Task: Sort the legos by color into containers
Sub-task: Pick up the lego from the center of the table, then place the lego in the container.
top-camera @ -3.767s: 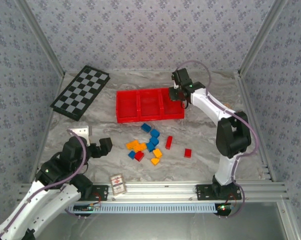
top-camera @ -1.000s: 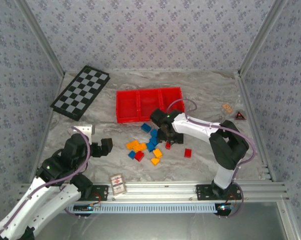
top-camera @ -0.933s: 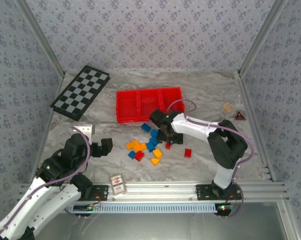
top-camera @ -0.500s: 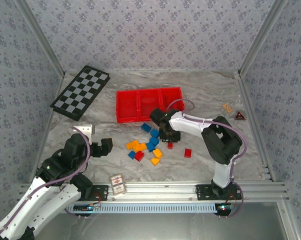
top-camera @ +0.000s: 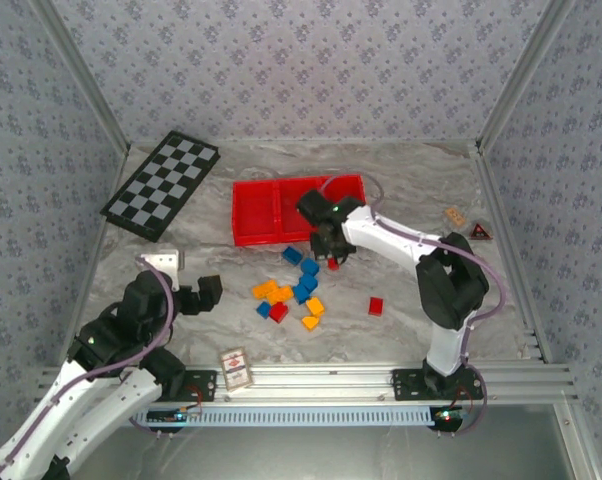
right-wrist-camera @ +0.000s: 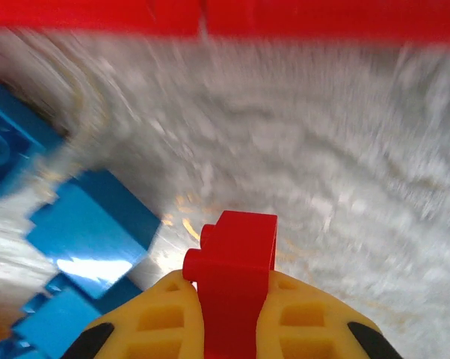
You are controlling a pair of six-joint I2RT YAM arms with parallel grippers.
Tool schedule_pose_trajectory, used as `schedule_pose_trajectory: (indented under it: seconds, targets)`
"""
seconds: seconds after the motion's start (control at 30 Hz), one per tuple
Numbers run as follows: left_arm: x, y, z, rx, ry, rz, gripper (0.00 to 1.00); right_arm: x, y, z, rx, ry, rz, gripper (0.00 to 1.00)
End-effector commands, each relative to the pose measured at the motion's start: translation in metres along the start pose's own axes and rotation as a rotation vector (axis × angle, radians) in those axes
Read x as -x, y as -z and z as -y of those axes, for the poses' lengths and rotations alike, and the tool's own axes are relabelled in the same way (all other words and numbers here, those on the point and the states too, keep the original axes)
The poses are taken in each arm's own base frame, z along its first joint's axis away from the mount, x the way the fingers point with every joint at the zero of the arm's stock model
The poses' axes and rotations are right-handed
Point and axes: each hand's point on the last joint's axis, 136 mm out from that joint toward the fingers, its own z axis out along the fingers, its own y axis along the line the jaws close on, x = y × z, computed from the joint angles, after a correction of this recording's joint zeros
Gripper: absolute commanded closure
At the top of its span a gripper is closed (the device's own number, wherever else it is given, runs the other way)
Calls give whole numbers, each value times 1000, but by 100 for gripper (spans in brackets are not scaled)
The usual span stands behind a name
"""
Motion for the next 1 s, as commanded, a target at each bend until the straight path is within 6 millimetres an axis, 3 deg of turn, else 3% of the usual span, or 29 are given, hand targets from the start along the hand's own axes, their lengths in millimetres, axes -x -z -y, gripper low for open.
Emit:
schedule_pose_trajectory:
  seconds: [0.0, 0.13, 0.33, 0.53, 0.77, 0.97]
  targets:
    - [5, 0, 1, 1, 7, 28, 0, 56, 28, 15, 16, 63, 110, 93]
    - [2, -3, 3, 0, -6, -1, 0, 98, 34, 24, 51, 56, 142, 93]
    - [3, -1, 2, -1, -2, 7, 0, 124, 20, 23, 71, 71, 147, 92]
    - [4, 0, 3, -6, 2, 14, 0, 147, -3, 40, 43, 66, 138, 91]
    - [4, 0, 4, -14, 1, 12, 0, 158, -33, 62, 80, 1, 94, 91]
    - [3, 0, 4, -15, 1, 11, 0, 152, -54, 58, 178, -60, 45, 90]
